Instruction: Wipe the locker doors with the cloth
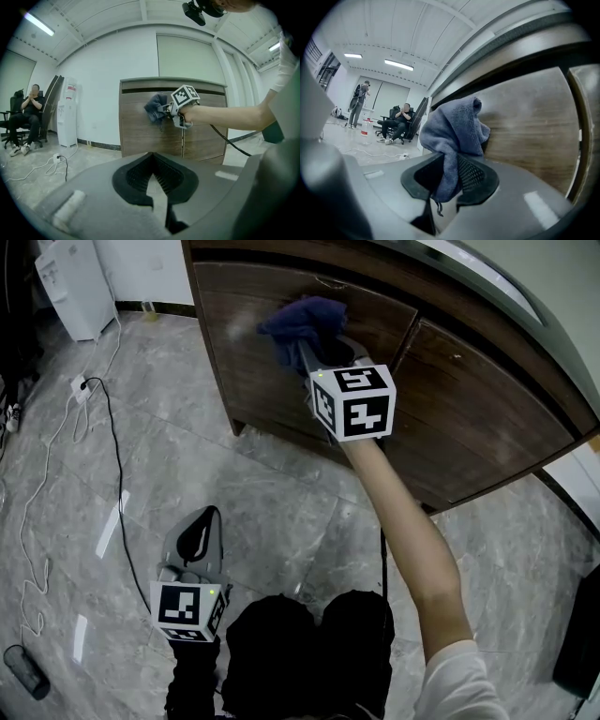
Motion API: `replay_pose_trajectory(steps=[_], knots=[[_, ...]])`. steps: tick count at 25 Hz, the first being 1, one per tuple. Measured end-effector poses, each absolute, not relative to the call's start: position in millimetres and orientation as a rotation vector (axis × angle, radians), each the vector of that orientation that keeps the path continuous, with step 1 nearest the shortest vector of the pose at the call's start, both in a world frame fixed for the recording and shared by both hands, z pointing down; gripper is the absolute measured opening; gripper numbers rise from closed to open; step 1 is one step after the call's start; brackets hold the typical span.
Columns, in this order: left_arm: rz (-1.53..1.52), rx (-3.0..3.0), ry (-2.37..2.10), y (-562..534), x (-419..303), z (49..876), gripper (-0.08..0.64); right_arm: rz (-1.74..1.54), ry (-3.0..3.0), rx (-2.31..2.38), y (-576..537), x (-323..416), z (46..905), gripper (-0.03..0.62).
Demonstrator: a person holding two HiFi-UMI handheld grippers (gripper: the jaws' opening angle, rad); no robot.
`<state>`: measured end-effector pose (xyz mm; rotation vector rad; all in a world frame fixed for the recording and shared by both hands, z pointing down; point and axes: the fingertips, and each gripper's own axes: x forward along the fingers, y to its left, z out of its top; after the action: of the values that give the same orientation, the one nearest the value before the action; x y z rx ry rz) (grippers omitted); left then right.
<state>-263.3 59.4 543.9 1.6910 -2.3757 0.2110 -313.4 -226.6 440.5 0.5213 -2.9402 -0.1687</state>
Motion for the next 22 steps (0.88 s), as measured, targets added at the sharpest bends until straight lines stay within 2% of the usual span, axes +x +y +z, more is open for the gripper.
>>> replay_pose_trajectory(steps=[7,22], knots=[[0.217,1.656,-2.380,71,-275,552,0.000,-0.129,-2.847,0.492,-223,-326,523,0.091],[0.209,1.569,-2.396,88,-297,565,0.000,-0.032,-2.719,0.441,-212,-346,644,0.091]])
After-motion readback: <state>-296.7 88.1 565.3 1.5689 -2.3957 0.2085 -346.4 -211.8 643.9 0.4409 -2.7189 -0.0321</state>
